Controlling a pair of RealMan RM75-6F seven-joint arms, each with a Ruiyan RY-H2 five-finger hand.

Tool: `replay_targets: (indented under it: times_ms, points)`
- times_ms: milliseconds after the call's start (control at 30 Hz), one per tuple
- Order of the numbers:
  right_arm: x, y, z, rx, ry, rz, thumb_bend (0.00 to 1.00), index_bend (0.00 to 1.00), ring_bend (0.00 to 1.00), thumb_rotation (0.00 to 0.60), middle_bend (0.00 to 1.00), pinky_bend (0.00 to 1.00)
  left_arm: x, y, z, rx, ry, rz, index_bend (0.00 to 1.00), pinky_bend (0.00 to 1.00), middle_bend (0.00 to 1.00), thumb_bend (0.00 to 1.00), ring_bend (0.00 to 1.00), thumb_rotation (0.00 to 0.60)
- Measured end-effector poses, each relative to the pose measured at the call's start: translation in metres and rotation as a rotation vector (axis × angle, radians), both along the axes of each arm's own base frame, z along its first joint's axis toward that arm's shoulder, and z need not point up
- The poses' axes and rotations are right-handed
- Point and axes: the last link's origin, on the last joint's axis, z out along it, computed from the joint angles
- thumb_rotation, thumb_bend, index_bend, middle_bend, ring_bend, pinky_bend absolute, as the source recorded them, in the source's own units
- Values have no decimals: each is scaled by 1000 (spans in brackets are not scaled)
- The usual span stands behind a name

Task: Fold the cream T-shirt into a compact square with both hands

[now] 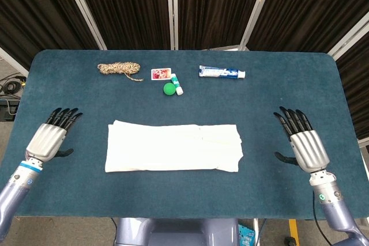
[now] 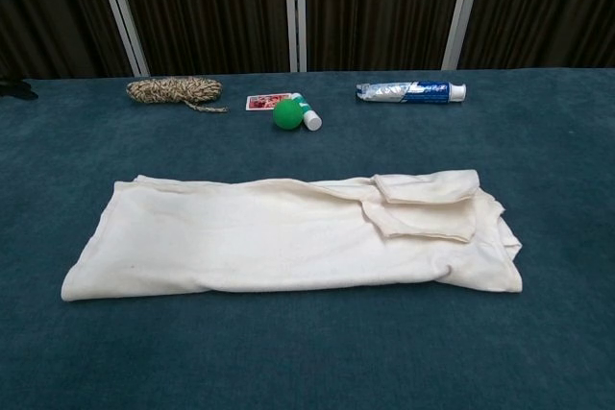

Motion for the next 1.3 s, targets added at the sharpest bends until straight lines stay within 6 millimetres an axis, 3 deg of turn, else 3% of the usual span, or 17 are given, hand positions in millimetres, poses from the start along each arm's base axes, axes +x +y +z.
replay_targets:
  times_ms: [133,333,600,933,1300]
  points:
    - [-3,3,-3,-30,-9,-31,0,0,0,600,0,0,0,10,-19,-68,47,-73,293,0,0,0,0,600]
    - [-4,5,-4,-61,-21,-108,0,0,0,600,0,0,-2,21,-37,-141,88,-145,368,0,0,15,0,600]
    - [-5,3,-4,-80,-21,-129,0,0,0,600,0,0,-4,34,-56,-202,117,-196,363,0,0,99,0,600]
    - [-8,1,-3,-84,-31,-143,0,0,0,600,0,0,11,50,-86,-233,96,-237,359,0,0,100,0,600]
    - [-9,0,1,-90,-52,-145,0,0,0,600,0,0,22,56,-102,-262,121,-265,363,0,0,100,0,600]
